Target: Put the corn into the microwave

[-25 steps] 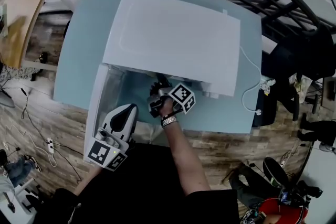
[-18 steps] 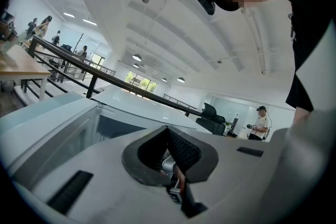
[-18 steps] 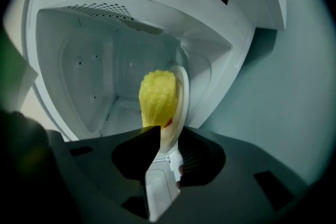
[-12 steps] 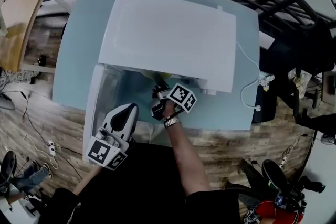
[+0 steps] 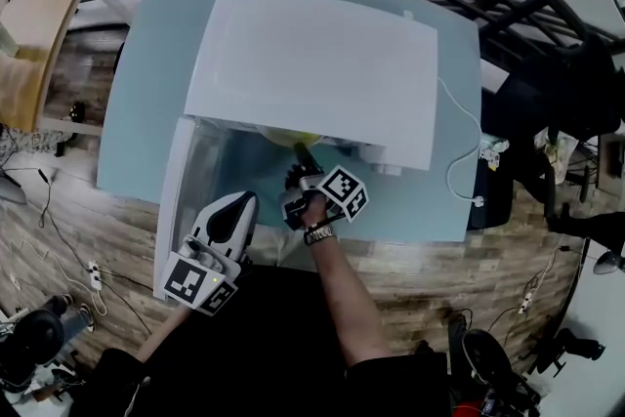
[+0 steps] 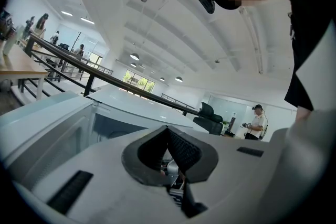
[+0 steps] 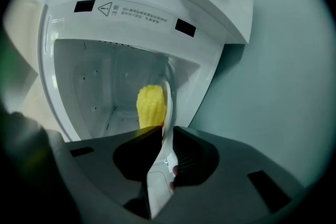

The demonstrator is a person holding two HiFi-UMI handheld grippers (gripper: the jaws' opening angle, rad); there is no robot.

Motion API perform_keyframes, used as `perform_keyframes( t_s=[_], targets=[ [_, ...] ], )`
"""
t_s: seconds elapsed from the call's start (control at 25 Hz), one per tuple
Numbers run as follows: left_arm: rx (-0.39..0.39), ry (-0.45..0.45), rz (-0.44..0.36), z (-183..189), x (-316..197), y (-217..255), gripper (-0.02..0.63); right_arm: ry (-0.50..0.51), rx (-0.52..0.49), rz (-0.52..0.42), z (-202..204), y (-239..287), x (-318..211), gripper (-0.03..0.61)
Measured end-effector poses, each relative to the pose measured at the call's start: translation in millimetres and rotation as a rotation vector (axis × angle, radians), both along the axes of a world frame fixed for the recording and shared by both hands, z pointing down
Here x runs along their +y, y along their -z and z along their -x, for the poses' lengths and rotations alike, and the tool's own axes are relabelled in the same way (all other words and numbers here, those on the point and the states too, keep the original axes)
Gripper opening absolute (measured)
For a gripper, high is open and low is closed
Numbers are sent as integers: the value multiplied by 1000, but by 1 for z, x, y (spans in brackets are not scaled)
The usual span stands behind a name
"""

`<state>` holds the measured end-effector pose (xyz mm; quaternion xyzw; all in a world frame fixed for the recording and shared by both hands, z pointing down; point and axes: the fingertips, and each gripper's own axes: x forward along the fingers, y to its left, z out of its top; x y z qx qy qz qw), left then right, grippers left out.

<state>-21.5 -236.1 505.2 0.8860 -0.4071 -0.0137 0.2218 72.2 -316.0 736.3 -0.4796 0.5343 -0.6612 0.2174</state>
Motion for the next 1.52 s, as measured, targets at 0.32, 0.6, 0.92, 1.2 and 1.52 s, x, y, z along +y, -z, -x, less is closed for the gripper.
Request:
perform_keyframes(
  t_s=[0.32, 0.6, 0.92, 1.2, 1.52],
  targets=[
    [-11, 9, -2, 3, 2, -1, 2, -53, -65, 8, -1, -3, -14, 23],
    [-1, 23, 0, 6, 1, -3, 2, -53, -50, 11, 3, -7, -24, 25],
    [-15, 13, -3, 7, -2, -5, 2, 4, 81, 3, -3, -3, -11, 26],
    [-11, 7, -27, 7, -6, 3, 2, 84, 161, -18, -4, 12, 28, 25],
    [-10, 27, -47, 14, -8, 9, 2, 181, 262, -159, 2, 65, 44, 23]
  ],
)
